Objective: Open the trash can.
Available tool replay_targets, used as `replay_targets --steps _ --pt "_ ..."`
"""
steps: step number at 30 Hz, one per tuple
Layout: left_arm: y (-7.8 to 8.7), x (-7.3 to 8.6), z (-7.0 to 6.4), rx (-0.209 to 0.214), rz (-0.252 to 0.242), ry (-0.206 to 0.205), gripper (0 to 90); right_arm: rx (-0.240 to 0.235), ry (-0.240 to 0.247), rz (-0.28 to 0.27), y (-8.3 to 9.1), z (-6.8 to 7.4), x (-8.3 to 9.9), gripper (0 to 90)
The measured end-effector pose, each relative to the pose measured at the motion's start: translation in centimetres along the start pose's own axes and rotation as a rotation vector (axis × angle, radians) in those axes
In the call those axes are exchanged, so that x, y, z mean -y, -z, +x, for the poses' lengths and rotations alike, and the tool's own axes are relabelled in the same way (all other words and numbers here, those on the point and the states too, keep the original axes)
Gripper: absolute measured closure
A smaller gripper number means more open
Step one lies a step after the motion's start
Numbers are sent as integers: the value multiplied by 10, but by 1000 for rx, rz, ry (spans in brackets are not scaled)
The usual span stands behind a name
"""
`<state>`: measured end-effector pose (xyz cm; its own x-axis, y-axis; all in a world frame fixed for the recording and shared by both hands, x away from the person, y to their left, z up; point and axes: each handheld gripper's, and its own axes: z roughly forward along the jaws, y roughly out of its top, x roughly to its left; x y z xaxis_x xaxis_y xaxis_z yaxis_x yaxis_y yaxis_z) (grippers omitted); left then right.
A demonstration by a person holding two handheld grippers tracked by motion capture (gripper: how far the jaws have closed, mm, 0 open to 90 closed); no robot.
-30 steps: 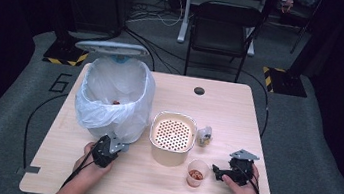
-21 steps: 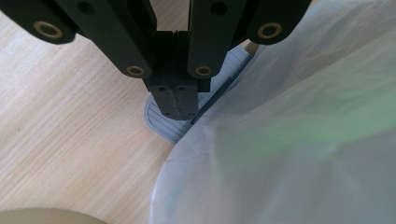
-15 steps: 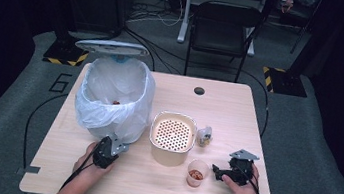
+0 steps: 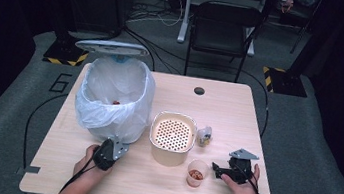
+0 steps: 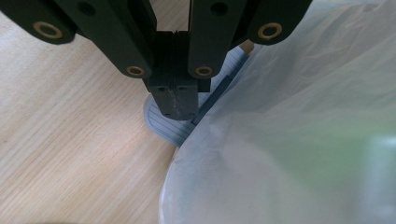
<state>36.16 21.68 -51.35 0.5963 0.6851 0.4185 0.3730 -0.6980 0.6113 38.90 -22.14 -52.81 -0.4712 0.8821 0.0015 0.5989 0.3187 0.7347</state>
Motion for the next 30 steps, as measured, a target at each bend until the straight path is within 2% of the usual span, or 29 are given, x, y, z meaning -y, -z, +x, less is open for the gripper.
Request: replay_targets --steps 3,4,6,7,8,9,10,12,13,14,15,16,17,18,19,20,25,27,30 --pt "0 -1 2 15 6 16 900 1 0 5 0 0 -1 148" --pt "0 -1 4 29 4 32 900 -4 2 4 1 1 -1 177" --pt "-1 0 6 61 -2 108 900 -5 5 4 2 1 -2 226" --pt "-2 0 11 96 -6 85 900 -2 19 9 3 1 -3 249" --pt "-1 1 12 108 -1 97 900 8 15 10 4 3 -3 262" --pt "-2 2 12 108 -16 94 900 19 31 17 4 3 -4 263" --pt "-2 2 13 111 -13 98 900 20 26 18 5 5 -6 275" --pt "-2 2 16 136 -8 145 900 5 17 13 7 6 -9 328" --pt "-2 2 14 122 -8 182 900 9 26 13 9 6 -11 359" --pt "-2 2 17 134 -12 139 900 9 26 18 10 7 -13 366" --pt "-2 3 16 137 -18 143 900 14 16 17 11 9 -16 378" --pt "-2 2 16 129 -16 146 900 12 37 18 14 9 -19 389" --pt "-2 2 17 143 -8 137 900 12 51 9 16 10 -22 389" --pt "-2 2 15 134 -16 132 900 15 42 5 18 12 -25 386" --pt "-2 2 14 123 -12 121 900 13 67 8 21 11 -28 380" --pt "-2 2 13 109 -11 106 900 15 65 -3 23 12 -31 379" --pt "-2 2 10 76 -15 99 900 -31 70 -36 28 11 -45 365" --pt "-1 2 10 76 -14 96 900 -46 72 -44 26 10 -50 331" --pt "-1 2 11 87 -11 101 900 -70 46 -41 22 7 -58 292"
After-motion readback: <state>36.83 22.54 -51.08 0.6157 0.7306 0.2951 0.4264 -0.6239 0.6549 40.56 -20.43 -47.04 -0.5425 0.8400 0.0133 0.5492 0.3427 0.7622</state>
